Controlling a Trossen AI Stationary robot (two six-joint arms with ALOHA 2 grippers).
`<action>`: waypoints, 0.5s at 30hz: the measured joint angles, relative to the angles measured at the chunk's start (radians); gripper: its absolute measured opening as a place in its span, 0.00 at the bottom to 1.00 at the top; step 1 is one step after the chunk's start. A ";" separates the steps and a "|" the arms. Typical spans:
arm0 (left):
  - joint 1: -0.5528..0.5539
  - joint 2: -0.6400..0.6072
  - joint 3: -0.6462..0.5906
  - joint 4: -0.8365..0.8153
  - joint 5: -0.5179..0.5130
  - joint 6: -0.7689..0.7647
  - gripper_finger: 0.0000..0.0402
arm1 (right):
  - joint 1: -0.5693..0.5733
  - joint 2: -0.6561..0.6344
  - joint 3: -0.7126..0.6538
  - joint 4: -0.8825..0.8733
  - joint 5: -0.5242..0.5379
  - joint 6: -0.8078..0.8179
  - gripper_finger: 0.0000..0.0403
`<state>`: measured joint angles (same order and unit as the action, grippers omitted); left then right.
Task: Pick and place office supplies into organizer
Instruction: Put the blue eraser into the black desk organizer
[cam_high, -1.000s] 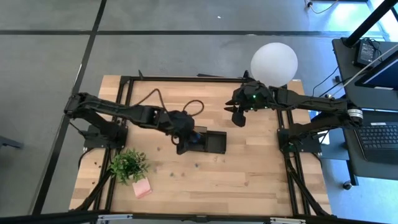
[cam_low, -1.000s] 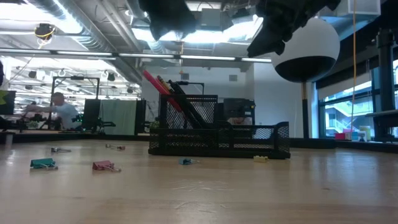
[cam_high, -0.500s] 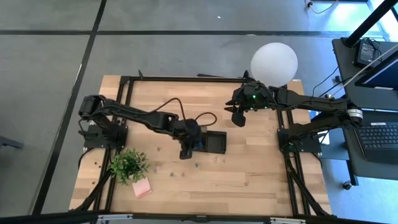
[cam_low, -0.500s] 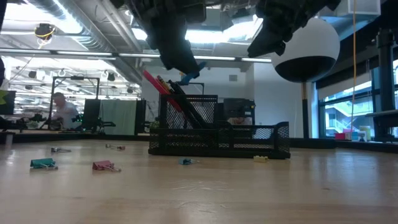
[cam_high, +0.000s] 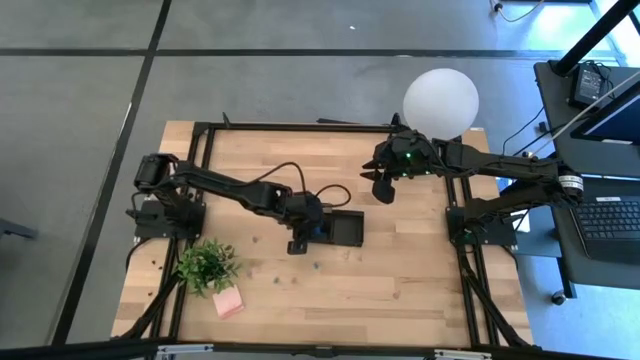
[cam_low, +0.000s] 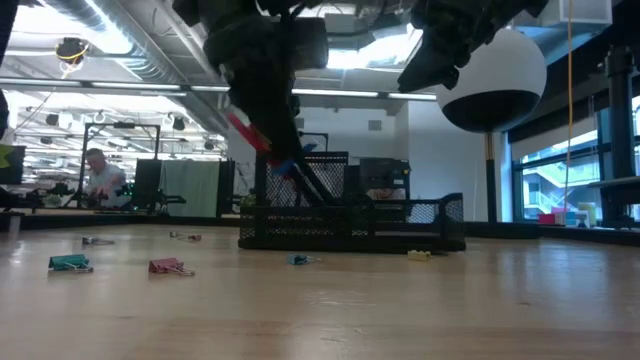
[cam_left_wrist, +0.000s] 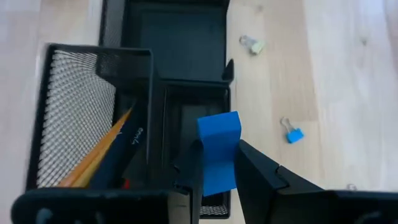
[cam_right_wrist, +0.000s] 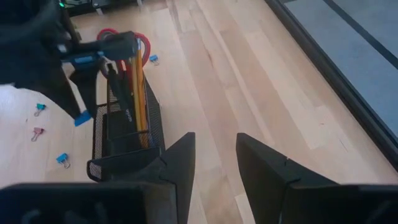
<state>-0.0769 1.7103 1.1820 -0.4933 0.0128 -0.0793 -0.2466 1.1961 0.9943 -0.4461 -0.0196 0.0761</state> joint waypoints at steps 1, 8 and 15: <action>0.000 0.008 0.000 -0.001 0.000 -0.003 0.18 | 0.000 0.000 0.000 0.001 0.000 0.000 0.30; -0.004 0.066 0.001 -0.001 -0.006 -0.014 0.18 | 0.000 0.000 0.000 0.000 0.000 0.002 0.30; -0.006 0.071 0.001 -0.001 -0.010 -0.020 0.18 | 0.000 0.000 0.000 0.000 0.000 0.000 0.30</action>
<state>-0.0834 1.7813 1.1831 -0.4946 0.0033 -0.0998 -0.2466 1.1961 0.9943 -0.4458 -0.0196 0.0765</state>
